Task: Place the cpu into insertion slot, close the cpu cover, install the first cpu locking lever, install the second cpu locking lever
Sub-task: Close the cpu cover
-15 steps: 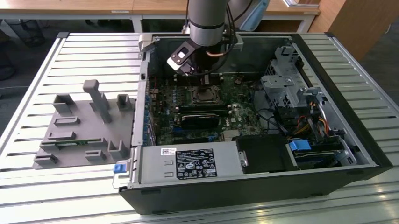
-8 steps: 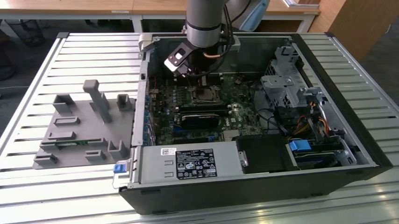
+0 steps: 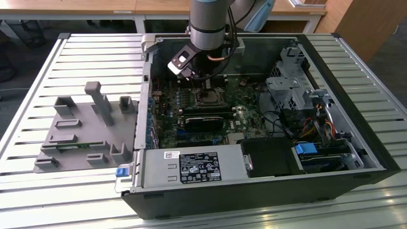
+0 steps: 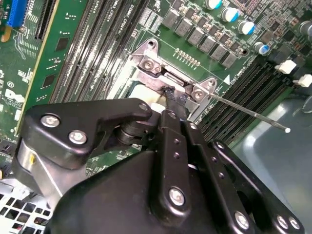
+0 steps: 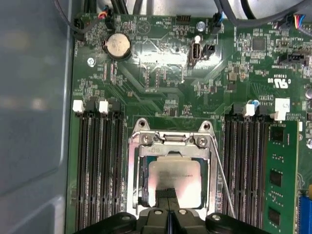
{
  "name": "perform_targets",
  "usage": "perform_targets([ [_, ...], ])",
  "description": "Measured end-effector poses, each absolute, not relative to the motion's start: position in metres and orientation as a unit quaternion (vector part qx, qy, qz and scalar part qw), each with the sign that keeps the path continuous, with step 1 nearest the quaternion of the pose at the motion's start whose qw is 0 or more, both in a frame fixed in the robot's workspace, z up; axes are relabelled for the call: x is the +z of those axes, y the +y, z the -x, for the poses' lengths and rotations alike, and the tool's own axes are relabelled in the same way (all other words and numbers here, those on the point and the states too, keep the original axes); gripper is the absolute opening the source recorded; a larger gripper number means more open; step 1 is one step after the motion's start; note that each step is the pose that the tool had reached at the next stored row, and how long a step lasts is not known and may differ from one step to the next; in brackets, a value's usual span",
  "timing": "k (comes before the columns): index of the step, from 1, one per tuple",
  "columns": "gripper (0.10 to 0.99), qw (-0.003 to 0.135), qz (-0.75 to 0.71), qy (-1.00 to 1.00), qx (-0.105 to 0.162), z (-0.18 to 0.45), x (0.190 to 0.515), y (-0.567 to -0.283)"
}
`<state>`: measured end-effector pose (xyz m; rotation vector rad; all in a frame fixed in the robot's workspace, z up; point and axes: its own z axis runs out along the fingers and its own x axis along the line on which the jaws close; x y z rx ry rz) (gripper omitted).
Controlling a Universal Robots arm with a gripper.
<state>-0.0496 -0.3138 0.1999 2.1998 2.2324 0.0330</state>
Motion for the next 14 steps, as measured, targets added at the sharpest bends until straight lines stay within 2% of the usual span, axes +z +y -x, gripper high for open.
perform_targets([
  [14, 0.106, 0.003, -0.701, 0.713, 0.011, 0.043, 0.210, -0.314],
])
